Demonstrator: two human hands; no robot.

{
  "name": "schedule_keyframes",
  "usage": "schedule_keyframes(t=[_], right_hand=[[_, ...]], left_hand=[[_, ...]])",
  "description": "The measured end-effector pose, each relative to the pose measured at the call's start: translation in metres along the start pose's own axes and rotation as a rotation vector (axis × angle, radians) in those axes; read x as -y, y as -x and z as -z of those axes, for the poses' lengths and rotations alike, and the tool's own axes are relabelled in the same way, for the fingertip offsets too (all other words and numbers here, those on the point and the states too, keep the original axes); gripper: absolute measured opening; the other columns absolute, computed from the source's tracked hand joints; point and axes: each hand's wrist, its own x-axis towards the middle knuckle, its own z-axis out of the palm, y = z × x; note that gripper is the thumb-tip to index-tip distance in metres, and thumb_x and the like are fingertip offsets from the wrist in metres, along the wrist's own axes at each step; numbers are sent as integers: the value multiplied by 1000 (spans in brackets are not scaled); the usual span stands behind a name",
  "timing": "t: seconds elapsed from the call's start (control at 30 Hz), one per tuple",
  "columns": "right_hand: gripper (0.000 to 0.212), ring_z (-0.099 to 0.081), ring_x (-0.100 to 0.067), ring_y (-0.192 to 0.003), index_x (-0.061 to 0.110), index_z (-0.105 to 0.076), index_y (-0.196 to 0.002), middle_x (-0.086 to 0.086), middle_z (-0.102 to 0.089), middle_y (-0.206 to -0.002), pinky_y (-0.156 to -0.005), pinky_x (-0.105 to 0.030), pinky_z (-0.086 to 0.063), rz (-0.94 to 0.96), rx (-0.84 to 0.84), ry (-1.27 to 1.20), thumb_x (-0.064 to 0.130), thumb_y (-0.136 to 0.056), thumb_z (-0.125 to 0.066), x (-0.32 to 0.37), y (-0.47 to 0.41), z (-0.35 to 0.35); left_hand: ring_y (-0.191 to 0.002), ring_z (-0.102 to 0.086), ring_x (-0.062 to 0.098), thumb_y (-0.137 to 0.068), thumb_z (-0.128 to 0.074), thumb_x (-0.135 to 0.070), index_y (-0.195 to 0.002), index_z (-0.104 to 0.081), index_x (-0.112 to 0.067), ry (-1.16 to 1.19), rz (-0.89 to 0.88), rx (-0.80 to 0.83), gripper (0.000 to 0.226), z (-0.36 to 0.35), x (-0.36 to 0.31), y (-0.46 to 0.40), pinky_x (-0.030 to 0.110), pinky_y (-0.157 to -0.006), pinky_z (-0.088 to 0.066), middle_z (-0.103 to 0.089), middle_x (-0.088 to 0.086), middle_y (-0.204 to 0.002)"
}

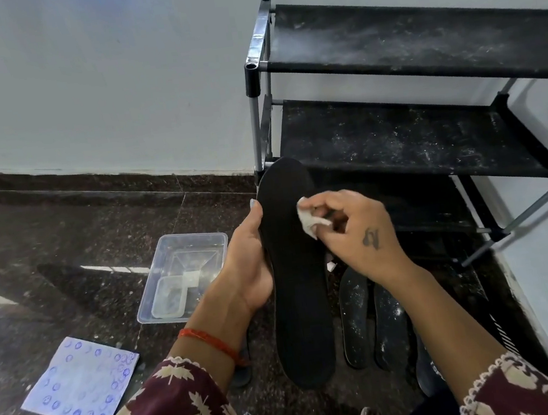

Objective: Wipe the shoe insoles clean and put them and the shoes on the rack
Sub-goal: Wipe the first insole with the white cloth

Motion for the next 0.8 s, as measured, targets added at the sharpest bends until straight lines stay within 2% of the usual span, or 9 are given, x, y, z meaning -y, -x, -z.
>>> schedule_keyframes(t=[0.17,0.27,0.33,0.4,0.43,0.5,0.57,0.7,0.8], right_hand=[[32,-57,-3,-79,26,-71,-98,6,-64,-90,-68,-5,-41,-18,17,59,6,-75,-65,-7,-1,-4],[32,-55,-9,-79,24,-68,-103,2,-61,-90,-64,-11,-39,-140,-125,153,5,-77,-61,-13,-4,3],[32,-57,-12,-81,22,-67,-103,3,-60,-88,-68,-20,-45,-181,-243,91,4,-77,-62,-13,-6,7],[31,-58,-11,-80,19,-67,-105,3,-60,-89,-72,-22,-49,-121,-321,32,4,-77,-64,-10,-7,7],[32,-57,-10,-80,17,-67,-106,2,-60,-90,-73,-17,-48,-74,-326,40,3,-78,-64,-7,-7,5],[33,-54,-6,-82,16,-66,-111,1,-60,-94,-73,-4,-41,19,-275,79,4,-80,-64,-2,-6,-3],[33,-53,-6,-82,17,-65,-113,0,-59,-94,-69,-2,-38,62,-214,134,5,-83,-62,0,-4,-9],[30,-54,-10,-84,14,-65,-112,-4,-61,-97,-68,-13,-34,-90,-195,202,8,-83,-58,-2,-5,-7],[14,-60,-12,-77,14,-70,-89,0,-67,-83,-66,-19,-40,-223,-82,170,16,-78,-63,-4,-6,1]], left_hand=[[-102,-67,28,-96,-31,-55,-121,-62,-13,-54,73,-8,57,0,0,2,37,-75,-56,-68,13,-115],[-96,-69,27,-95,-37,-54,-122,-61,-13,-125,85,-70,55,0,2,1,36,-69,-58,-70,11,-111],[-101,-67,26,-95,-39,-53,-126,-58,-13,-156,81,-107,55,0,2,1,37,-73,-56,-68,10,-116],[-105,-65,26,-94,-40,-53,-128,-57,-15,-169,74,-111,54,0,2,1,38,-78,-55,-67,9,-118],[-105,-65,25,-95,-40,-52,-128,-57,-18,-179,67,-102,51,-1,3,1,38,-78,-56,-67,8,-118],[-99,-68,22,-96,-40,-49,-123,-60,-25,-212,39,-75,41,-3,4,2,36,-74,-57,-71,5,-110],[-90,-71,17,-98,-39,-45,-113,-63,-31,-227,20,-32,32,-5,7,2,32,-68,-57,-74,1,-100],[-90,-70,16,-98,-39,-44,-114,-62,-32,-216,15,-23,30,-5,7,5,31,-66,-57,-74,0,-100],[-100,-67,19,-97,-40,-44,-124,-58,-30,-198,12,-49,35,-5,4,6,33,-72,-57,-69,3,-113]])
